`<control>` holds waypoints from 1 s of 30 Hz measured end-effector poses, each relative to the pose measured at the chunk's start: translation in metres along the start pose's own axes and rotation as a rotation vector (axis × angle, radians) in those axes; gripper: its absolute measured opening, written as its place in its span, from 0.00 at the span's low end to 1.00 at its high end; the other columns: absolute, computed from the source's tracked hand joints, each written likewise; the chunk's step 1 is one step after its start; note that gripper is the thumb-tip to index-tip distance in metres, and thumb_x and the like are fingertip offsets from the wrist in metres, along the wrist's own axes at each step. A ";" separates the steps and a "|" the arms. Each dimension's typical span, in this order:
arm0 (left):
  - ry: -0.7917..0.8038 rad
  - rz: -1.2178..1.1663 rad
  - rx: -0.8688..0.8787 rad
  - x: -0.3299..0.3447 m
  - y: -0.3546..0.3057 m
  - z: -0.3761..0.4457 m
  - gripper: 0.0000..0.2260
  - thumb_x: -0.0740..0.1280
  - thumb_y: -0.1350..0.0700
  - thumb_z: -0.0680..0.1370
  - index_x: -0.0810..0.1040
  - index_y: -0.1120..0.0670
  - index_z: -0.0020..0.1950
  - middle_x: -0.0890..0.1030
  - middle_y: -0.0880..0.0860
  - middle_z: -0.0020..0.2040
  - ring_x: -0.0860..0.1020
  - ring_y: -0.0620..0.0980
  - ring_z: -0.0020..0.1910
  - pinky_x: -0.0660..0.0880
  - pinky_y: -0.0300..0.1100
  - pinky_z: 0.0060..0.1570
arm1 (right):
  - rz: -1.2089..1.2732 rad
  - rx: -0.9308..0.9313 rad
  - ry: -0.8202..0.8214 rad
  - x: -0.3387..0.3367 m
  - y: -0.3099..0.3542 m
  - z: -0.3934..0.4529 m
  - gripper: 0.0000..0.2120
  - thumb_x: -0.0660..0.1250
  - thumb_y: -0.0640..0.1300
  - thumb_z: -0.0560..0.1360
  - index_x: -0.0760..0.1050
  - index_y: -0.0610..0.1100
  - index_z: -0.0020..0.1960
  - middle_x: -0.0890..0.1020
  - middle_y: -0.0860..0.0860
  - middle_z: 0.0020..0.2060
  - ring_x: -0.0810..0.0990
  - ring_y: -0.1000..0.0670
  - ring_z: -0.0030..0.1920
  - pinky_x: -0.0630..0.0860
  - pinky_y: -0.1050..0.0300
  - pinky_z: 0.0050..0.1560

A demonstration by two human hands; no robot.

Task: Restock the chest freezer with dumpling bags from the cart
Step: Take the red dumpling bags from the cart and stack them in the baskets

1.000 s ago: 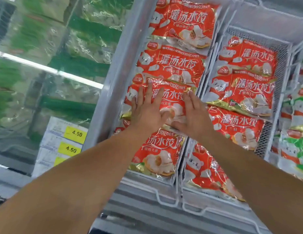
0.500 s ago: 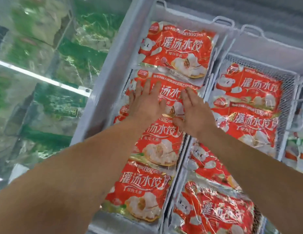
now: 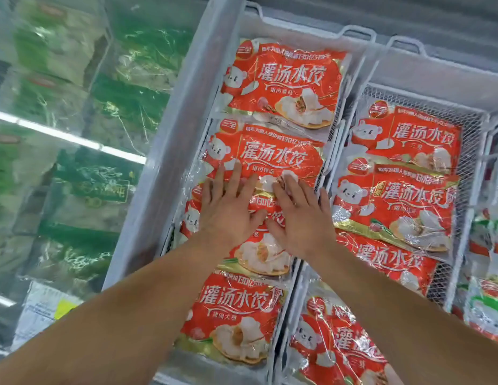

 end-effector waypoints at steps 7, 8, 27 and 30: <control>0.037 0.057 0.041 0.010 0.011 -0.020 0.37 0.48 0.30 0.78 0.37 0.43 0.80 0.35 0.52 0.81 0.33 0.59 0.78 0.39 0.63 0.76 | 0.059 0.071 -0.024 0.022 -0.002 -0.028 0.35 0.44 0.65 0.78 0.47 0.51 0.81 0.50 0.49 0.81 0.47 0.44 0.80 0.47 0.43 0.79; 0.034 0.052 0.026 0.009 0.012 -0.024 0.36 0.48 0.31 0.78 0.39 0.44 0.80 0.38 0.52 0.81 0.35 0.59 0.79 0.39 0.63 0.76 | 0.057 0.048 -0.060 0.019 0.002 -0.030 0.33 0.48 0.62 0.79 0.55 0.49 0.80 0.58 0.48 0.79 0.54 0.43 0.79 0.52 0.42 0.78; -0.063 -0.127 -0.043 -0.026 0.012 0.031 0.28 0.56 0.38 0.80 0.59 0.45 0.78 0.57 0.56 0.79 0.54 0.59 0.78 0.53 0.59 0.75 | 0.010 0.093 -0.068 -0.041 -0.016 0.048 0.26 0.56 0.56 0.81 0.63 0.46 0.76 0.65 0.45 0.74 0.63 0.40 0.73 0.65 0.45 0.72; -0.305 -0.187 -0.051 -0.066 0.006 0.047 0.26 0.56 0.42 0.81 0.63 0.50 0.77 0.62 0.57 0.77 0.59 0.60 0.76 0.58 0.59 0.74 | 0.100 0.054 -0.387 -0.092 -0.021 0.058 0.18 0.60 0.48 0.80 0.73 0.41 0.66 0.74 0.43 0.62 0.72 0.39 0.63 0.75 0.46 0.59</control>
Point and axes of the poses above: each hand's wrist, its own z-axis towards the middle knuckle, its own x-axis out of the palm, y = z × x, the point moved 9 cm from there along z, towards the middle knuckle
